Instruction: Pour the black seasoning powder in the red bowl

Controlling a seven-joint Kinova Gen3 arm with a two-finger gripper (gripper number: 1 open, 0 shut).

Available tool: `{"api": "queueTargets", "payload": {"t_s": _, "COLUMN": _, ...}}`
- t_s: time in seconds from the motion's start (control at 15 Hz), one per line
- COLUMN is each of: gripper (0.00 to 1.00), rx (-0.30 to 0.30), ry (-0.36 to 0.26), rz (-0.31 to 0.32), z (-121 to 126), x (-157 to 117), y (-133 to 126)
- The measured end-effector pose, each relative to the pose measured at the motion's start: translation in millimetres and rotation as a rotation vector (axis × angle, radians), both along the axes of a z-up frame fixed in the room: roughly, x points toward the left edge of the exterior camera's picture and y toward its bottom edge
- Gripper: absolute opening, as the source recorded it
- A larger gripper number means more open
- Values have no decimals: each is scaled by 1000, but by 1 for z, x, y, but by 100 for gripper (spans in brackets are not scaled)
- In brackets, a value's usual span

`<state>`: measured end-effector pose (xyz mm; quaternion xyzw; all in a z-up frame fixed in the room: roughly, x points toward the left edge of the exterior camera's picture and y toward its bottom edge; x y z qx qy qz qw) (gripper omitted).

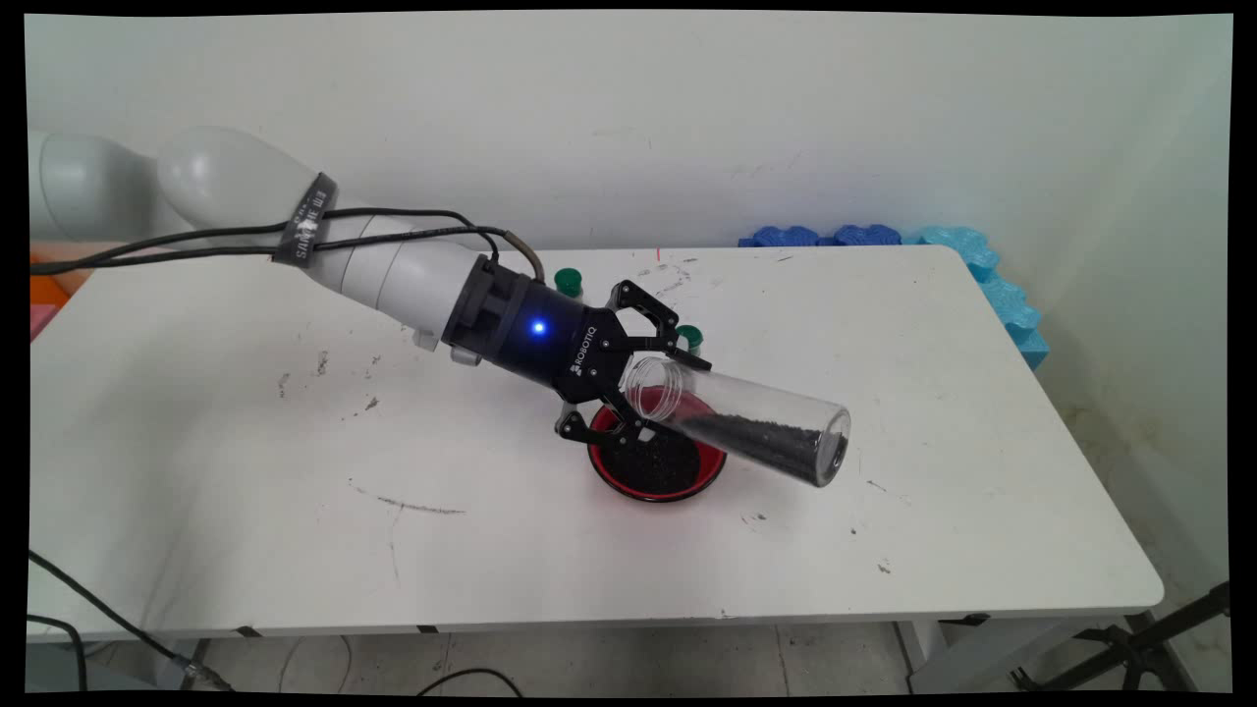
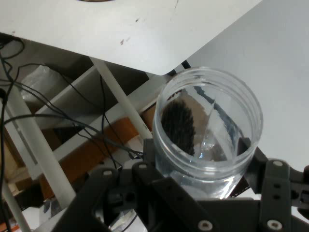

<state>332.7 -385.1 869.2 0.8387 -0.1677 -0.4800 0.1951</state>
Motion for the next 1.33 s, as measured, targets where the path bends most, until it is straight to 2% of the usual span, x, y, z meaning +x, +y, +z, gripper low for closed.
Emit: {"api": "queueTargets", "payload": {"t_s": 1.33, "gripper": 0, "rx": 97, "ry": 98, "rz": 53, "z": -17, "x": 2, "y": -1}}
